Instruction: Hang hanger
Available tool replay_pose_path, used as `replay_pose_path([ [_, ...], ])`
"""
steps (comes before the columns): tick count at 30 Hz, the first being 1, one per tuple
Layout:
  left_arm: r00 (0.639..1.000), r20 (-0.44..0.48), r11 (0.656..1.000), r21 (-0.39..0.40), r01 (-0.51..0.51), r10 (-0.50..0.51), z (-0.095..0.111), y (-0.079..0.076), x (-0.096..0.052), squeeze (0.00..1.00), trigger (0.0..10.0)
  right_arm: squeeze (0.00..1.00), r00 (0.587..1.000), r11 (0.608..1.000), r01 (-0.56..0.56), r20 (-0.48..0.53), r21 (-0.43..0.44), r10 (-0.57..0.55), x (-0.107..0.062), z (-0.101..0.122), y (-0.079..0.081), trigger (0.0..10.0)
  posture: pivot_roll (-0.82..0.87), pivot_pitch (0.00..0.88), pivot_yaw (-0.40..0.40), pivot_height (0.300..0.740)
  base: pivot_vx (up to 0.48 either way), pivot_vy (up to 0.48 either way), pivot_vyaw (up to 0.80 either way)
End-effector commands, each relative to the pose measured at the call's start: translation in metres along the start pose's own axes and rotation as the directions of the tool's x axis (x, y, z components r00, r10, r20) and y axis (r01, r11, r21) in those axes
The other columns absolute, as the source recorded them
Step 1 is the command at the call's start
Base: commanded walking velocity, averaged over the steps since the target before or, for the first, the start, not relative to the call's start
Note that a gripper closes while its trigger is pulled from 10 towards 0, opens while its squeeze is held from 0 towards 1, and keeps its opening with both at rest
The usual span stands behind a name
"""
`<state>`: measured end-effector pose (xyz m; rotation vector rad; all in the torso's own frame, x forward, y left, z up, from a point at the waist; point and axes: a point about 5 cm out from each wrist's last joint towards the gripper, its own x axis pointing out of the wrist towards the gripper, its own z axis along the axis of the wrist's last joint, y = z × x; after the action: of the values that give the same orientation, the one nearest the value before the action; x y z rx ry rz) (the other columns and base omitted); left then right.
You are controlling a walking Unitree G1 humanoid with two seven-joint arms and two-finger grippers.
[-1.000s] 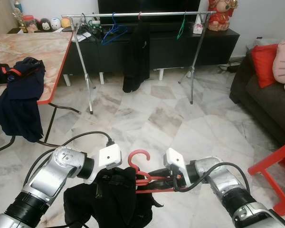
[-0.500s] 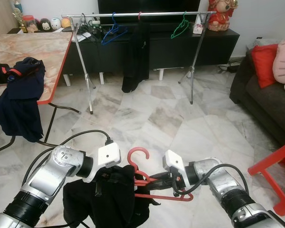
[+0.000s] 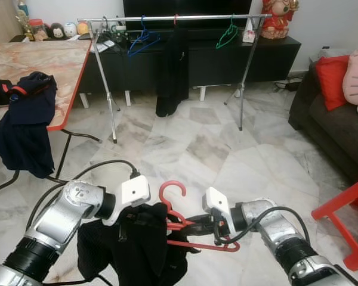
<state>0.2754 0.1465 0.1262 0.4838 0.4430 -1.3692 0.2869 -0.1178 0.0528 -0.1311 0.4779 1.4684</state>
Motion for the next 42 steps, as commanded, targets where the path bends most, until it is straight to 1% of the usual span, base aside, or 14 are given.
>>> replay_pose_path([
  [1,0.998,0.057,0.999,0.037,-0.024,0.022,0.016,0.006,-0.007,1.0,10.0,0.0,0.998,0.997,0.07,-0.001,0.032,-0.07,-0.003,-0.006,-0.003,0.0,-0.04,0.013,-0.065,0.74,0.0,0.0,0.0],
  [14,0.998,0.06,0.999,0.044,-0.027,0.024,0.018,0.009,-0.008,1.0,10.0,0.0,0.956,0.956,0.292,0.021,0.009,-0.292,-0.008,-0.005,-0.016,0.0,-0.04,0.019,-0.063,0.74,0.0,0.0,0.0],
  [20,0.973,0.128,0.978,0.05,-0.202,0.194,0.026,0.025,-0.016,1.0,10.0,0.0,0.894,0.898,0.438,0.087,0.04,-0.44,-0.015,-0.004,-0.024,0.0,-0.04,0.023,-0.064,0.74,0.0,0.0,0.0],
  [24,0.925,0.18,0.938,0.03,-0.346,0.335,0.03,0.037,-0.022,1.0,10.0,0.0,0.852,0.861,0.504,0.122,0.066,-0.508,-0.018,-0.004,-0.027,0.0,-0.04,0.024,-0.061,0.74,0.0,0.0,0.0],
  [25,0.906,0.2,0.924,0.011,-0.382,0.372,0.029,0.039,-0.023,0.64,10.0,0.0,0.834,0.845,0.529,0.133,0.079,-0.535,-0.02,-0.004,-0.028,0.0,-0.04,0.024,-0.061,0.74,0.0,0.0,0.0],
  [26,0.877,0.218,0.9,-0.017,-0.435,0.428,0.028,0.041,-0.025,0.0,10.0,0.0,0.811,0.823,0.561,0.14,0.089,-0.568,-0.024,-0.005,-0.029,0.0,-0.04,0.026,-0.062,0.74,0.0,0.0,0.0],
  [27,0.877,0.218,0.9,-0.017,-0.435,0.428,0.028,0.041,-0.025,0.0,10.0,0.0,0.811,0.823,0.561,0.14,0.089,-0.568,-0.024,-0.005,-0.029,0.0,-0.04,0.026,-0.062,0.74,0.0,0.0,0.0],
  [29,0.828,0.234,0.857,-0.063,-0.511,0.51,0.023,0.044,-0.027,0.0,10.0,0.0,0.751,0.767,0.63,0.155,0.119,-0.642,-0.033,-0.007,-0.033,0.0,-0.04,0.025,-0.063,0.74,0.0,0.0,0.0],
  [30,0.828,0.234,0.857,-0.063,-0.511,0.51,0.023,0.044,-0.027,0.0,10.0,0.0,0.751,0.767,0.63,0.155,0.119,-0.642,-0.033,-0.007,-0.033,0.0,-0.04,0.025,-0.063,0.74,0.0,0.0,0.0],
  [31,0.789,0.233,0.82,-0.094,-0.564,0.569,0.018,0.046,-0.026,0.0,10.0,0.0,0.71,0.73,0.669,0.171,0.142,-0.683,-0.04,-0.005,-0.036,0.0,-0.04,0.024,-0.063,0.74,0.0,0.0,0.0],
  [32,0.789,0.233,0.82,-0.094,-0.564,0.569,0.018,0.046,-0.026,0.0,10.0,0.0,0.71,0.73,0.669,0.171,0.142,-0.683,-0.04,-0.005,-0.036,0.0,-0.04,0.024,-0.063,0.74,0.0,0.0,0.0],
  [34,0.708,0.222,0.741,-0.149,-0.654,0.67,0.01,0.05,-0.022,0.0,10.0,0.0,0.637,0.67,0.721,0.213,0.175,-0.741,-0.053,0.001,-0.042,0.0,-0.04,0.02,-0.063,0.74,0.0,0.0,0.0],
  [39,0.647,0.205,0.677,-0.173,-0.715,0.735,0.0,0.051,-0.006,0.0,10.0,0.0,0.563,0.624,0.758,0.292,0.191,-0.773,-0.062,0.017,-0.047,0.0,-0.05,0.01,-0.067,0.74,0.0,0.0,0.0],
  [42,0.63,0.207,0.662,-0.183,-0.727,0.748,-0.001,0.051,-0.001,0.0,10.0,0.0,0.546,0.617,0.763,0.317,0.192,-0.775,-0.062,0.023,-0.048,0.0,-0.06,0.007,-0.07,0.74,0.0,0.0,0.0],
])
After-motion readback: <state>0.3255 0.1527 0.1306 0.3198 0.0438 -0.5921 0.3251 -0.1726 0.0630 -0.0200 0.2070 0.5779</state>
